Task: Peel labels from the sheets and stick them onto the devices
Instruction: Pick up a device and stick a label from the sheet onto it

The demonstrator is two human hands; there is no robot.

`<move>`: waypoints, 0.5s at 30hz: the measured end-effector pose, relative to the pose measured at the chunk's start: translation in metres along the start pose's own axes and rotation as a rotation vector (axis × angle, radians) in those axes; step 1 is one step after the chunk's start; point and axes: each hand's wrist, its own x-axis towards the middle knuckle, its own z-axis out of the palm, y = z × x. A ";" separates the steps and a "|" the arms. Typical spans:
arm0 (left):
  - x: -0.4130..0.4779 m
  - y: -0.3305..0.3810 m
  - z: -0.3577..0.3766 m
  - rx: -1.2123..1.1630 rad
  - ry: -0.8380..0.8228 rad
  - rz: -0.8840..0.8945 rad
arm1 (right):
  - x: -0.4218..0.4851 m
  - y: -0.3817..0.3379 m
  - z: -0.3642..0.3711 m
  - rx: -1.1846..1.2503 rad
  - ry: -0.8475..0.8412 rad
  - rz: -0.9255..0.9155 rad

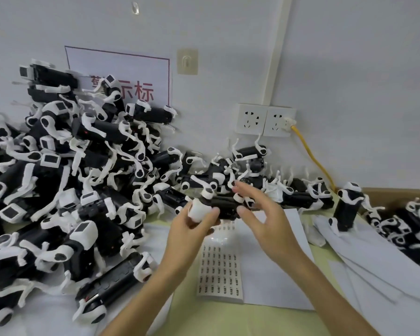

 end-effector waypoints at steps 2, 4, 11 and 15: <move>-0.001 -0.003 -0.005 -0.211 0.000 -0.216 | -0.008 0.010 -0.002 -0.319 -0.026 -0.121; -0.003 -0.004 -0.007 -0.285 -0.016 -0.337 | -0.013 0.018 0.000 -0.454 -0.065 -0.172; -0.007 -0.008 -0.010 -0.262 -0.039 -0.388 | -0.027 0.037 0.015 -0.225 0.067 -0.098; -0.016 -0.017 -0.002 -0.275 0.054 -0.277 | -0.032 0.044 0.021 0.045 0.277 0.102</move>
